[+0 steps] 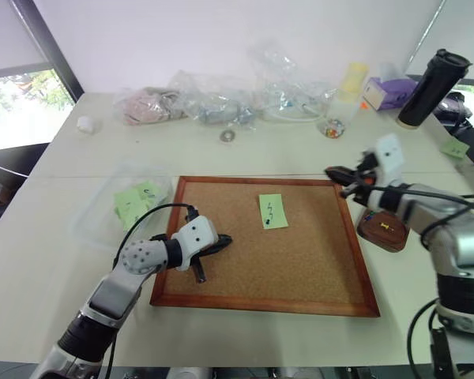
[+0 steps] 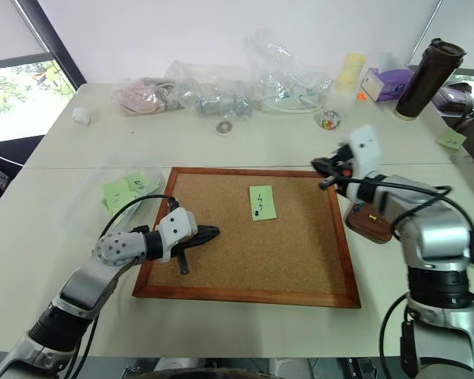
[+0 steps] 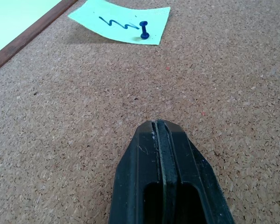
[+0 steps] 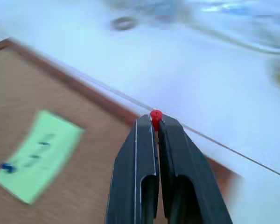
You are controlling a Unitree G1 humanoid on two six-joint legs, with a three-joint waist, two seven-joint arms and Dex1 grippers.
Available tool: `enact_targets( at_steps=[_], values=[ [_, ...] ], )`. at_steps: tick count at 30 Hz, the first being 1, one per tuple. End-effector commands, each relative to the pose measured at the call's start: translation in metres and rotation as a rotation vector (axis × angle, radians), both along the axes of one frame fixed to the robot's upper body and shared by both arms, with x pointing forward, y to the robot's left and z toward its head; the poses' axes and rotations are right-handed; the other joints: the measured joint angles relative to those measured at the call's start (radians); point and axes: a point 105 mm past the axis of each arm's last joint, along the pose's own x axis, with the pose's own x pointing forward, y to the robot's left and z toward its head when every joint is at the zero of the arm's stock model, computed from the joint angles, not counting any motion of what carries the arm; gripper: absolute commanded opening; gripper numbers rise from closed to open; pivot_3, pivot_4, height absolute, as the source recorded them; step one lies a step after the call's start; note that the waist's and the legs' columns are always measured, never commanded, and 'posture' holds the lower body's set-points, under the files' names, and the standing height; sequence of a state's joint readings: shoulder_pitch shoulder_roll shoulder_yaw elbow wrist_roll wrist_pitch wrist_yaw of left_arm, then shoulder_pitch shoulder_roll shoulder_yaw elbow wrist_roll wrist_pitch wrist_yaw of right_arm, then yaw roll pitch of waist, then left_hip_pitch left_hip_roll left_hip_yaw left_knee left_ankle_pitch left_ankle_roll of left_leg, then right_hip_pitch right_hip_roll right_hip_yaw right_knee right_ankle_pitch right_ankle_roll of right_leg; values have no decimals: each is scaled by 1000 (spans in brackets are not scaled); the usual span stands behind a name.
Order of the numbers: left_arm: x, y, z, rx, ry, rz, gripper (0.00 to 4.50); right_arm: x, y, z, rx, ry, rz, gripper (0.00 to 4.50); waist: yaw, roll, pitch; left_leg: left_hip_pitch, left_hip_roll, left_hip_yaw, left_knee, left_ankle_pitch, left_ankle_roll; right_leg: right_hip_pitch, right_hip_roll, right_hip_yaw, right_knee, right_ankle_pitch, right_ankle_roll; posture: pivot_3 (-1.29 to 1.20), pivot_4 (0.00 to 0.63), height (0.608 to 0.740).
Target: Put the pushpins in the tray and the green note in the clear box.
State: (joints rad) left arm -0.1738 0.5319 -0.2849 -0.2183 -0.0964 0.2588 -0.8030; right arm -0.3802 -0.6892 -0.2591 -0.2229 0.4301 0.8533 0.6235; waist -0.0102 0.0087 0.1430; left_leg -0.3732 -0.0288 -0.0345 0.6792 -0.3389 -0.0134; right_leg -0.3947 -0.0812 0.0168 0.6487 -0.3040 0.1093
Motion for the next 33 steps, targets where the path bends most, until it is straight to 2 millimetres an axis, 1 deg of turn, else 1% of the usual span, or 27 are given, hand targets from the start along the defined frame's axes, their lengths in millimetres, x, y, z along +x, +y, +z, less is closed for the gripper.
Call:
enact_targets(
  at_steps=[1, 2, 3, 4, 5, 8, 10, 13, 17, 19, 21, 22, 23, 25, 26, 27, 29, 31, 33],
  values=[
    [-10, 4, -30, 61, 113, -2, 0, -16, -40, 3, -20, -3, -117, 43, 2, 0, 0, 0, 0, 0, 0, 0, 0, 0, 0, 0, 0, 0, 0, 0, 150, 740],
    [-10, 4, -30, 60, 114, -3, 0, -21, -54, -2, -50, 14, -158, 43, 2, 0, 0, 0, 0, 0, 0, 0, 0, 0, 0, 0, 0, 0, 0, 0, 150, 740],
    [-9, 2, -30, 58, 113, -6, 0, -27, -71, -11, -80, 45, -205, 43, 1, 0, 0, 0, 0, 0, 0, 0, 0, 0, 0, 0, 0, 0, 0, 0, 150, 740],
    [-8, 2, -30, 57, 112, -8, 0, -32, -83, -19, -107, 70, -235, 43, 4, 0, 0, 0, 0, 1, 0, 0, 0, 0, 0, 1, 0, 0, 0, 0, 150, 740],
    [-8, 1, -30, 57, 111, -11, 0, -36, -89, -25, -123, 86, -248, 43, 3, 0, 0, 0, 0, 1, 0, 0, 1, 1, 0, 1, -1, 0, 0, 0, 150, 740],
    [-6, 1, -30, 58, 109, -16, 0, -42, -100, -37, -132, 118, -275, 43, 0, 1, -1, 2, 0, 1, 1, -3, 5, 3, 0, 1, -1, 0, 0, 0, 150, 740],
    [-5, 1, -30, 59, 107, -19, 0, -44, -105, -44, -138, 133, -286, 43, 0, 2, -1, 3, 0, 1, 2, -3, 6, 4, 0, 1, -1, 0, 0, 0, 150, 740],
    [-4, 1, -31, 61, 104, -22, 0, -48, -105, -52, -113, 150, -281, 43, 2, 3, -2, 4, 0, 1, 2, -3, 6, 5, 1, 1, 0, 0, 0, 0, 150, 740],
    [-4, 1, -31, 62, 103, -23, 0, -50, -103, -55, -103, 157, -275, 43, 4, 3, -2, 4, 0, 1, 2, -3, 6, 5, 1, 1, 0, 0, 0, 0, 150, 740],
    [-4, 1, -31, 62, 103, -23, 0, -50, -103, -56, -101, 158, -274, 654, 3, 3, -2, 4, 0, 1, 2, -3, 6, 5, 1, 1, 0, 0, 0, 0, 150, 740],
    [-4, 0, -31, 62, 102, -24, 0, -51, -105, -59, -108, 166, -284, 1425, 4, 3, -2, 4, 0, 1, 2, -3, 6, 5, 1, 1, 0, 0, 0, 0, 150, 740],
    [-4, 0, -31, 64, 101, -25, 0, -51, -106, -61, -109, 170, -289, 1940, 5, 3, -2, 4, 0, 1, 2, -3, 6, 5, 1, 1, 0, 0, 0, 0, 150, 740],
    [-4, 0, -30, 64, 100, -26, 0, -51, -106, -61, -112, 172, -292, 2349, 5, 3, -2, 4, 0, 1, 2, -3, 6, 5, 1, 1, 0, 0, 0, 0, 150, 740],
    [-4, -1, -29, 61, 98, -25, 0, -52, -106, -61, -107, 172, -289, 3578, 5, 3, -2, 4, 0, 1, 2, -3, 6, 5, 0, 1, -1, 0, 0, 0, 150, 740],
    [-4, -1, -28, 61, 97, -24, 0, -52, -106, -61, -105, 172, -287, 4106, 5, 3, -2, 4, 0, 1, 2, -3, 6, 5, 0, 1, -1, 0, 0, 0, 150, 740],
    [-4, -1, -28, 62, 97, -24, 0, -53, -106, -61, -105, 173, -285, 4433, 5, 3, -2, 4, 0, 1, 2, -3, 6, 5, 0, 1, -1, 0, 0, 0, 150, 740],
    [-4, -1, -28, 64, 95, -24, 0, -54, -102, -59, -91, 167, -267, 4433, 5, 3, -2, 4, 0, 1, 2, -3, 6, 5, 0, 1, -1, 0, 0, 0, 150, 740],
    [-4, 0, -28, 64, 95, -23, 0, -53, -93, -51, -65, 142, -230, 4433, 5, 3, -2, 4, 0, 1, 2, -3, 6, 5, 0, 1, -1, 0, 0, 0, 150, 740],
    [-3, 0, -28, 65, 95, -22, 0, -51, -72, -38, -27, 101, -140, 4433, 5, 3, -2, 4, 0, 1, 2, -3, 6, 5, 0, 1, -1, 0, 0, 0, 150, 740]
  ],
)
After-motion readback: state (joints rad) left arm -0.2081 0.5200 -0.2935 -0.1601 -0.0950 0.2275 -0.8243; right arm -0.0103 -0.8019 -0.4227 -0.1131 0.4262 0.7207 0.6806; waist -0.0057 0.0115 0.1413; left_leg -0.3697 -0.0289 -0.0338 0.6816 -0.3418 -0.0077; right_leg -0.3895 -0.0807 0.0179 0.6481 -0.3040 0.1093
